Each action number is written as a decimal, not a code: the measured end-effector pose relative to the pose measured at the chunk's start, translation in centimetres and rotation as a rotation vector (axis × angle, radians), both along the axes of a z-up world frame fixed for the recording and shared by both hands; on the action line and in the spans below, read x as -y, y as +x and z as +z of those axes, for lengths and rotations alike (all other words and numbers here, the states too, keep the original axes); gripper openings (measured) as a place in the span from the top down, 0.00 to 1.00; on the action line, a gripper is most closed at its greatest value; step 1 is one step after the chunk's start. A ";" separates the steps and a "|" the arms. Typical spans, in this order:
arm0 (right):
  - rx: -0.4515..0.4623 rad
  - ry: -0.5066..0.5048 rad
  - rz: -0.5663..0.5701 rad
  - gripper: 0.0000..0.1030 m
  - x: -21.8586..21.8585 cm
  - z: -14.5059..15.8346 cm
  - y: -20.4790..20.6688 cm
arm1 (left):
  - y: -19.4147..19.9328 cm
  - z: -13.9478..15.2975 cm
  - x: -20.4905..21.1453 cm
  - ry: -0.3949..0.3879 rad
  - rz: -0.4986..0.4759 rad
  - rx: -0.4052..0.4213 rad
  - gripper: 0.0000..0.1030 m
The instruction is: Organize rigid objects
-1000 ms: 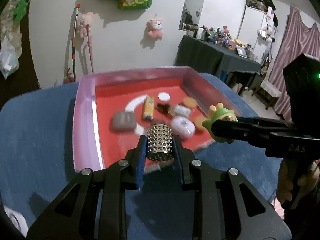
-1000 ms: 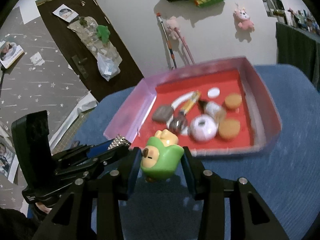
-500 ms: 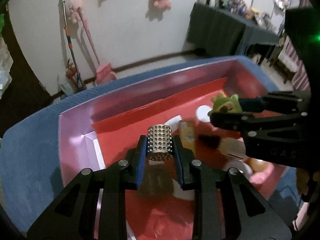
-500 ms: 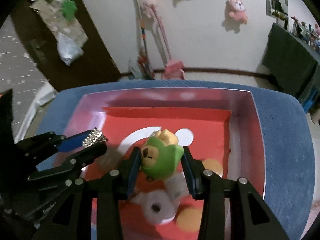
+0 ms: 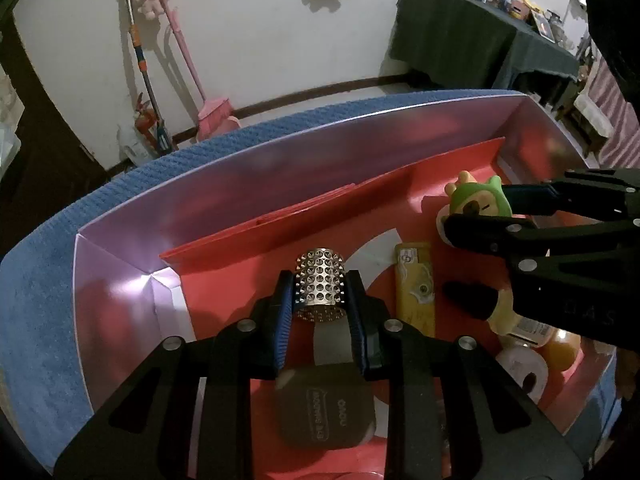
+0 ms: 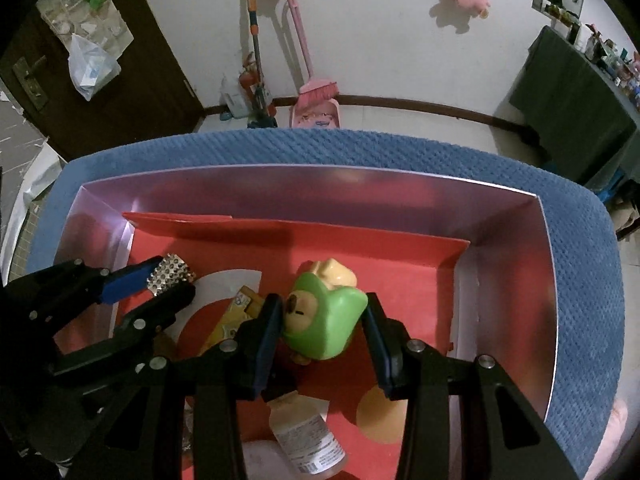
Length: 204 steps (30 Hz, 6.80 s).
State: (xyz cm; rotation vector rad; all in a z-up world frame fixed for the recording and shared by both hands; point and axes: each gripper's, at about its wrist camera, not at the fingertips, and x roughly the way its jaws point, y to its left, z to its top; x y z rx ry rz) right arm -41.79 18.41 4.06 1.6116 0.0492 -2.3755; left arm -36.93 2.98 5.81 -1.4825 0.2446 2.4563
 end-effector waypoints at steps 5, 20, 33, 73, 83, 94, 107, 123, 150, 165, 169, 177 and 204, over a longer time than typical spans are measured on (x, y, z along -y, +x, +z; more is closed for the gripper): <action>0.007 -0.005 -0.001 0.57 -0.1 -0.1 0.2 | 0.2 0.2 -0.2 0.010 -0.003 0.005 0.77; 0.007 0.013 0.004 0.57 0.2 0.2 0.5 | -0.3 0.0 0.0 0.031 0.015 0.022 0.76; 0.005 0.021 0.008 0.56 0.5 0.2 0.4 | -0.2 -0.2 0.1 0.044 0.022 0.037 0.76; -0.379 0.058 -0.053 0.19 -3.5 9.6 13.2 | 13.3 8.0 1.3 0.233 0.058 -0.310 0.25; -0.559 0.000 -0.128 0.00 -5.6 8.8 18.4 | 17.9 7.6 2.7 0.168 0.210 -0.533 0.14; -0.737 0.105 -0.109 0.00 -4.2 4.5 20.1 | 18.2 4.0 2.6 0.135 0.260 -0.585 0.12; -0.730 0.085 -0.103 0.00 -3.6 1.6 19.6 | 17.1 1.7 2.8 0.117 0.269 -0.545 0.12; -0.687 0.063 -0.121 0.00 -4.0 1.1 19.0 | 16.7 1.3 2.5 0.110 0.272 -0.510 0.12; -0.671 0.067 -0.124 0.00 -4.0 0.7 18.6 | 16.5 1.0 2.7 0.112 0.279 -0.487 0.12; -0.668 0.068 -0.125 0.00 -4.0 0.7 18.7 | 16.5 1.0 2.7 0.112 0.278 -0.488 0.12; -0.669 0.067 -0.124 0.00 -4.1 0.8 18.6 | 16.6 1.1 2.7 0.112 0.278 -0.488 0.12; -0.666 0.067 -0.125 0.00 -4.1 0.7 18.7 | 16.5 1.0 2.7 0.113 0.279 -0.487 0.12; -0.661 0.069 -0.126 0.00 -4.2 0.5 18.7 | 16.6 1.0 2.7 0.112 0.278 -0.488 0.12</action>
